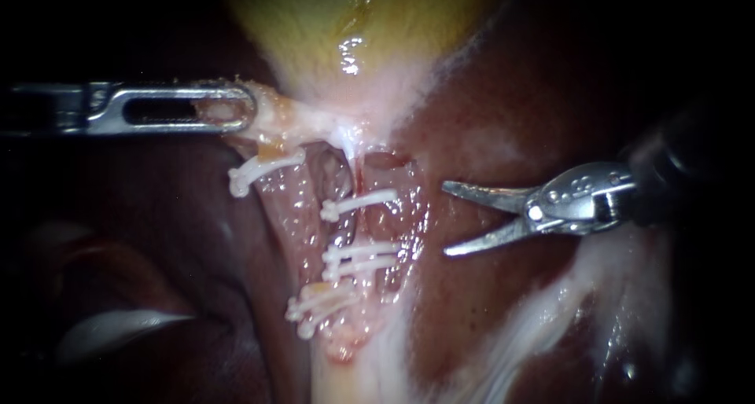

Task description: Go to the cutting position right tube

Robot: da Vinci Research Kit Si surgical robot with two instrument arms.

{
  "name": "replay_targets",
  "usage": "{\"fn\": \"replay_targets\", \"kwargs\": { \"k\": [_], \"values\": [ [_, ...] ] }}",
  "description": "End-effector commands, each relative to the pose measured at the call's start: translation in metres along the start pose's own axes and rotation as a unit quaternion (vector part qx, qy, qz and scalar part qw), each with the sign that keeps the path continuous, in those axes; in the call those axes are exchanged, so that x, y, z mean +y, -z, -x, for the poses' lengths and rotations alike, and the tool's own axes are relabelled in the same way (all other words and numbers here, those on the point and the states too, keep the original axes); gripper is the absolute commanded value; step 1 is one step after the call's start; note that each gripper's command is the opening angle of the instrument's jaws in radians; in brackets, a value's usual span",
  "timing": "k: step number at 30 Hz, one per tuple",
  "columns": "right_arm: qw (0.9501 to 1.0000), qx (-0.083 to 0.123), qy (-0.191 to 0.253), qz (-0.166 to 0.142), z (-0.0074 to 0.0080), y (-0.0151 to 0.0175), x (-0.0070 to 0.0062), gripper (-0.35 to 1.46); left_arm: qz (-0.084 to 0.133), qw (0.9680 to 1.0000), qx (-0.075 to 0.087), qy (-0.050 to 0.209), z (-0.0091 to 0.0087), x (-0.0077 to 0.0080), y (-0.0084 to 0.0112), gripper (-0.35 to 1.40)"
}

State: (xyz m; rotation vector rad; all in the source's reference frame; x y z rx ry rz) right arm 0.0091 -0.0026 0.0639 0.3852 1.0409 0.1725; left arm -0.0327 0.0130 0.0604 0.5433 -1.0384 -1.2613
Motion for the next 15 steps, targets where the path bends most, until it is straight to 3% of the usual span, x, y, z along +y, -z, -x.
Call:
{"fn": "replay_targets", "kwargs": {
  "k": [1,10,15],
  "values": [
    [1.0000,-0.003,-0.001,-0.001,0.0001,-0.0002,0.0000,1.44,0.000,1.0000,0.000,0.000,0.0000,0.0000,0.0000,-0.35],
    [0.9983,-0.022,-0.044,-0.030,0.0014,-0.0024,-0.0008,1.44,0.001,1.0000,-0.002,0.001,-0.0002,-0.0005,0.0001,-0.35],
    [0.9944,-0.038,-0.082,-0.054,0.0021,-0.0036,-0.0015,1.44,0.002,1.0000,-0.002,0.001,-0.0002,-0.0007,0.0002,-0.35]
  ]
}}
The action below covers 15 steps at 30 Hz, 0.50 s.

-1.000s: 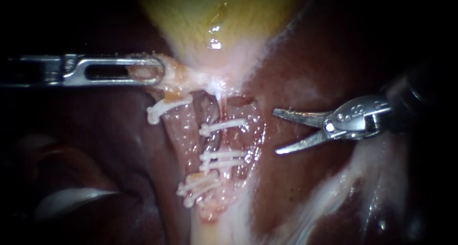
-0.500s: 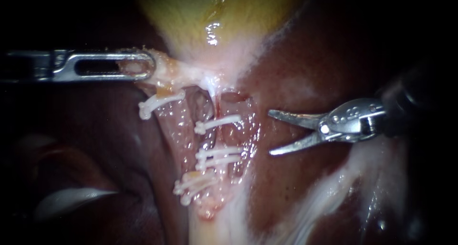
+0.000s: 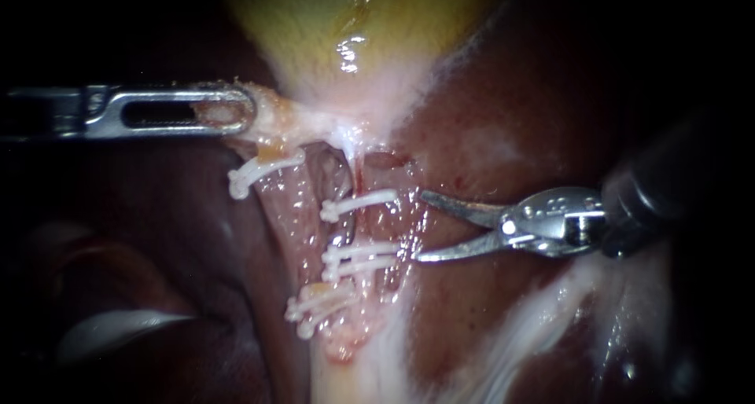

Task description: Go to the cutting position right tube

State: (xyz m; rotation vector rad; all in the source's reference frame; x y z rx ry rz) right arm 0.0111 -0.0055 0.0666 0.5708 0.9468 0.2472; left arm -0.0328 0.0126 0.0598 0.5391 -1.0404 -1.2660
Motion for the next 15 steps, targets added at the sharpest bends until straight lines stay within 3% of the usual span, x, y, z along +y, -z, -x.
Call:
{"fn": "replay_targets", "kwargs": {
  "k": [1,15],
  "values": [
    [1.0000,-0.002,-0.006,-0.005,0.0001,-0.0002,0.0000,1.44,0.000,1.0000,0.000,0.000,0.0000,0.0000,0.0000,-0.35],
    [0.9980,-0.013,-0.055,-0.028,0.0006,-0.0034,0.0014,1.42,0.002,1.0000,-0.001,0.000,0.0000,-0.0003,0.0001,-0.35]
  ]
}}
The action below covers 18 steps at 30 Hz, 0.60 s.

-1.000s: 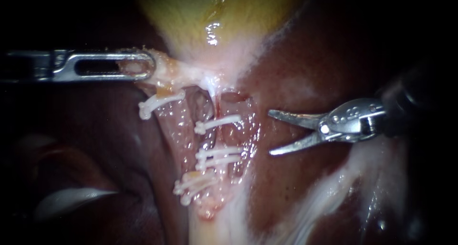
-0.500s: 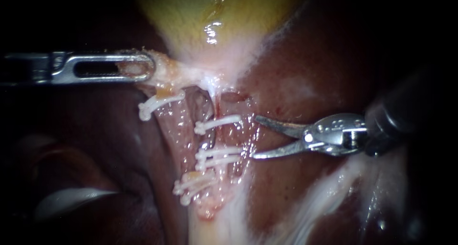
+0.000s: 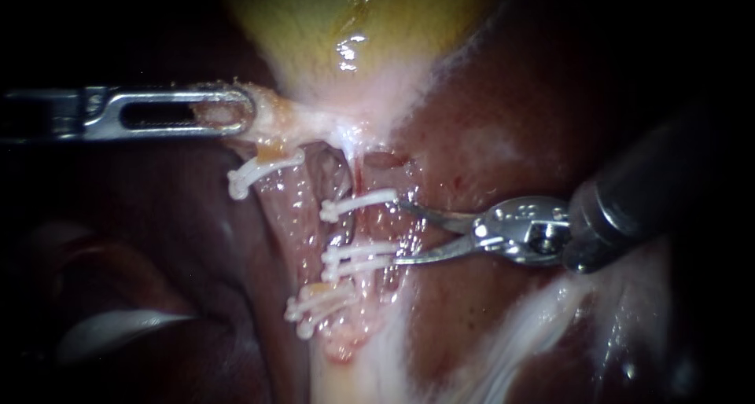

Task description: Go to the cutting position right tube

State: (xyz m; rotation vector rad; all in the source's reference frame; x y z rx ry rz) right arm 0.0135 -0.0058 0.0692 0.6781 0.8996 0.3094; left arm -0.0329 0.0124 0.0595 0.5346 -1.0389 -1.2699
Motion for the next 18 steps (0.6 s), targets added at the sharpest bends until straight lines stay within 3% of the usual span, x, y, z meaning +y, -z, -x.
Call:
{"fn": "replay_targets", "kwargs": {
  "k": [1,18],
  "values": [
    [1.0000,-0.001,0.000,0.002,0.0001,-0.0004,0.0001,1.42,0.000,1.0000,0.000,0.000,0.0000,0.0000,0.0000,-0.35],
    [0.9995,-0.002,-0.019,-0.024,0.0000,-0.0047,0.0016,1.40,-0.001,1.0000,0.000,-0.003,0.0000,-0.0003,0.0001,-0.35]
  ]
}}
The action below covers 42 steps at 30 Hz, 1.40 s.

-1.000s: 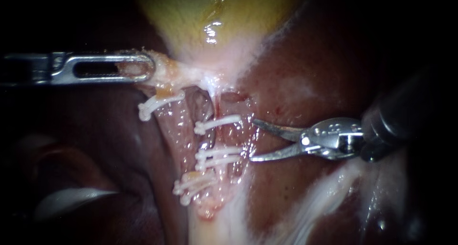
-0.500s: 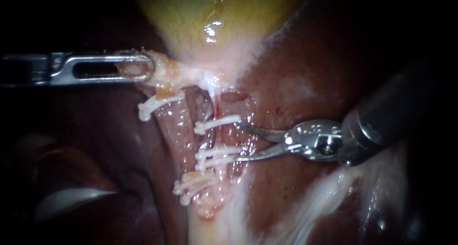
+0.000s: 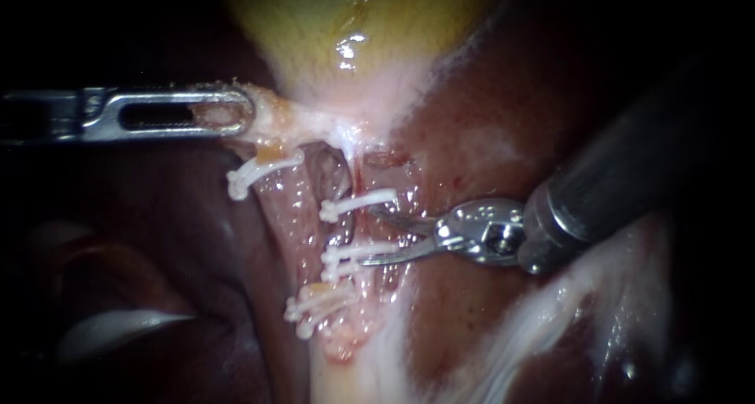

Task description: Go to the cutting position right tube

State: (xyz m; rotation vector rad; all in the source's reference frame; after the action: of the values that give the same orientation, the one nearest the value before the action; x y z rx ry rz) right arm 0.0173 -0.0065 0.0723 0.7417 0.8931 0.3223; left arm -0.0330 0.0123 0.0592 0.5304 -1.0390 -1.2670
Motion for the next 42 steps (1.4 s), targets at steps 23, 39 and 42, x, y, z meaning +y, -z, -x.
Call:
{"fn": "replay_targets", "kwargs": {
  "k": [23,39,42],
  "values": [
    [0.9953,0.074,-0.003,-0.063,-0.0013,-0.0021,0.0013,1.40,-0.002,1.0000,-0.001,0.000,0.0000,-0.0001,0.0001,-0.35],
    [0.9923,0.098,-0.003,-0.076,-0.0020,-0.0016,0.0013,1.44,-0.003,1.0000,0.000,0.000,0.0000,-0.0001,0.0001,-0.35],
    [0.9921,0.098,-0.005,-0.078,-0.0021,-0.0013,0.0012,1.44,-0.003,1.0000,0.000,0.000,0.0000,-0.0002,0.0001,-0.35]
  ]
}}
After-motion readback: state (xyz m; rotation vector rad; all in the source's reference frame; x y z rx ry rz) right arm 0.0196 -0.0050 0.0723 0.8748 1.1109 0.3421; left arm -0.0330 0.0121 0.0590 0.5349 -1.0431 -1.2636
